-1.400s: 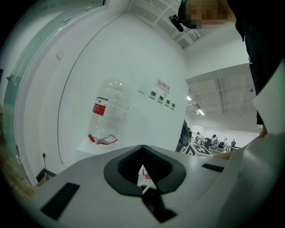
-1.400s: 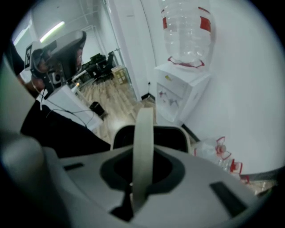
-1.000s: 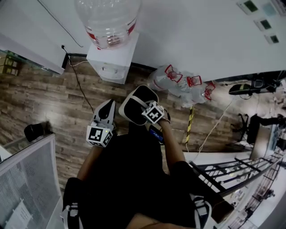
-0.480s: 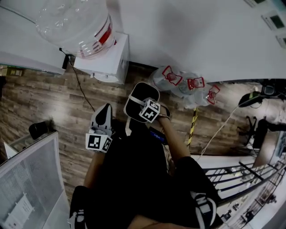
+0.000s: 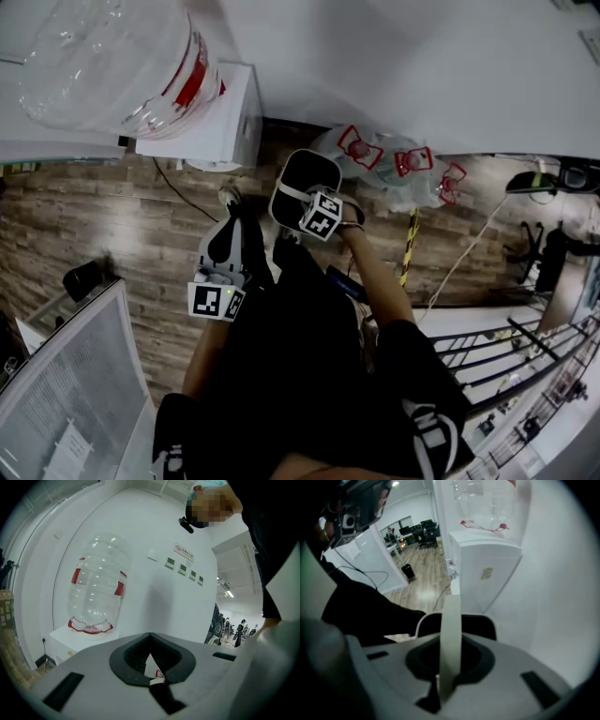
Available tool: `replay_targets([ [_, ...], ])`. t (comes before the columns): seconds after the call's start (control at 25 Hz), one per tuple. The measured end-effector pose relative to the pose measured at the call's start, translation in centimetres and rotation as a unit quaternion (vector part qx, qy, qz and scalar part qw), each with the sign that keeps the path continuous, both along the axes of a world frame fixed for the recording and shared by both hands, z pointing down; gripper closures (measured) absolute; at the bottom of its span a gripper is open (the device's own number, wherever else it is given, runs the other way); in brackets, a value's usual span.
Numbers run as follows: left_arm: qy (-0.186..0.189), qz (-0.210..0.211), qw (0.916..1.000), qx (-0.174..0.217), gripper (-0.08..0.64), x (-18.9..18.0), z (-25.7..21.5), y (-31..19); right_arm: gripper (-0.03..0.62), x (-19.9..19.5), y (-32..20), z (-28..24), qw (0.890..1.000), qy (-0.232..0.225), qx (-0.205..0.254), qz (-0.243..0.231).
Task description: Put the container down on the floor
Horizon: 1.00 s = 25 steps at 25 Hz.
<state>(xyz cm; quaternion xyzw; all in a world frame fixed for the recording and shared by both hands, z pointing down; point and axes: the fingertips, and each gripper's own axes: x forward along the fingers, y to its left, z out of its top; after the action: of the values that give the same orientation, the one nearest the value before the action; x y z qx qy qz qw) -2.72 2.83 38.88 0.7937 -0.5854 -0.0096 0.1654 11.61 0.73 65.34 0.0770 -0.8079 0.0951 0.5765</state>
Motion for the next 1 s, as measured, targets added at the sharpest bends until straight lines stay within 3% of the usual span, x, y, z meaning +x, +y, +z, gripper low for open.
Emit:
replay_targets([
  [0.44, 0.006, 0.070, 0.9974, -0.017, 0.528, 0.0, 2.9, -4.1, 0.535, -1.8, -5.6, 7.7, 1.000, 0.008, 0.009, -0.005],
  [1.0, 0.016, 0.102, 0.9937, -0.043, 0.528, 0.8, 8.1, -6.3, 0.535, -5.2, -11.4, 18.7, 0.999, 0.015, 0.042, -0.025],
])
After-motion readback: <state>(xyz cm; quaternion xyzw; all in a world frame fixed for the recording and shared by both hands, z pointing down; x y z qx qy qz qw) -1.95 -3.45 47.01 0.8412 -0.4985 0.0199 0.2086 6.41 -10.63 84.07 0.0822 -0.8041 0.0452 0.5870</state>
